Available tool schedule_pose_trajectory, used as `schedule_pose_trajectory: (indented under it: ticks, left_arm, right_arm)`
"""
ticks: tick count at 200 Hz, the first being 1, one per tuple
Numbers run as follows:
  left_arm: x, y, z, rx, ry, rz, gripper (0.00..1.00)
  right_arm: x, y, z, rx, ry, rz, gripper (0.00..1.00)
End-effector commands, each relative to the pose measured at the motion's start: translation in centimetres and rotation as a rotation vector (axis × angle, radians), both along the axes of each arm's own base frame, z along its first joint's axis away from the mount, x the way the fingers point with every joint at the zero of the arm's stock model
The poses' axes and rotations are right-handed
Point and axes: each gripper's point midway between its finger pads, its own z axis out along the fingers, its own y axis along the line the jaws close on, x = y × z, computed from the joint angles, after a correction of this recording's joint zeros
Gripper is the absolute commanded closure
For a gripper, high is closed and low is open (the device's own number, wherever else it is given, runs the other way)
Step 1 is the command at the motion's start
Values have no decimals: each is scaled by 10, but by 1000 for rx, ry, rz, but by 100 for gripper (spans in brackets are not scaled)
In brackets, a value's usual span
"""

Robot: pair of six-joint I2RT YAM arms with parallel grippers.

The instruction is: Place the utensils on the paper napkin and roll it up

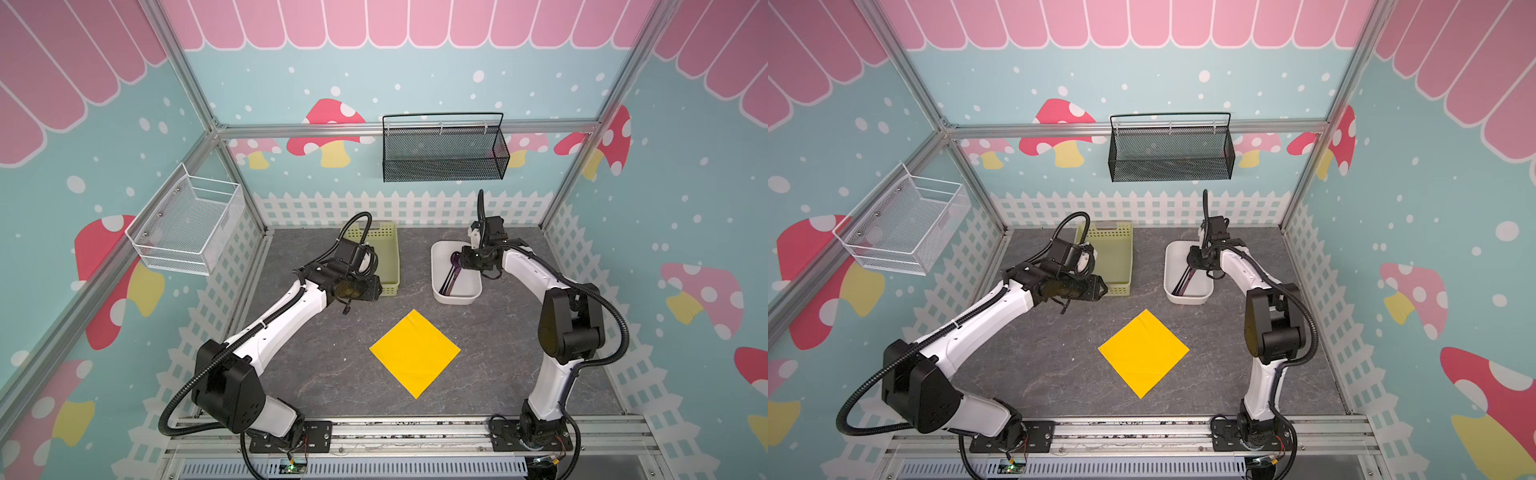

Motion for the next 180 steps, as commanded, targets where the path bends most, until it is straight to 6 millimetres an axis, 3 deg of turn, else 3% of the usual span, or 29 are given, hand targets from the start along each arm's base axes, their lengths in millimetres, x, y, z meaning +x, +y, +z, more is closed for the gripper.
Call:
schedule_pose_trajectory:
  ticks: [1, 51, 111, 125, 180]
  left_arm:
    - [13, 14, 17, 127, -160, -77, 50]
    - [19, 26, 13, 118, -169, -35, 50]
    - [24, 23, 11, 59, -123, 1, 50]
    - [31, 44, 9, 75, -121, 70, 50]
    - [35, 58, 5, 82, -104, 105, 50]
  right_arm:
    - [1, 2, -17, -41, 60, -38, 76]
    - [19, 20, -37, -67, 107, -81, 80]
    - [34, 31, -55, -120, 158, -103, 82]
    - [36, 32, -59, -121, 166, -107, 83]
    - [37, 30, -74, -129, 201, -137, 83]
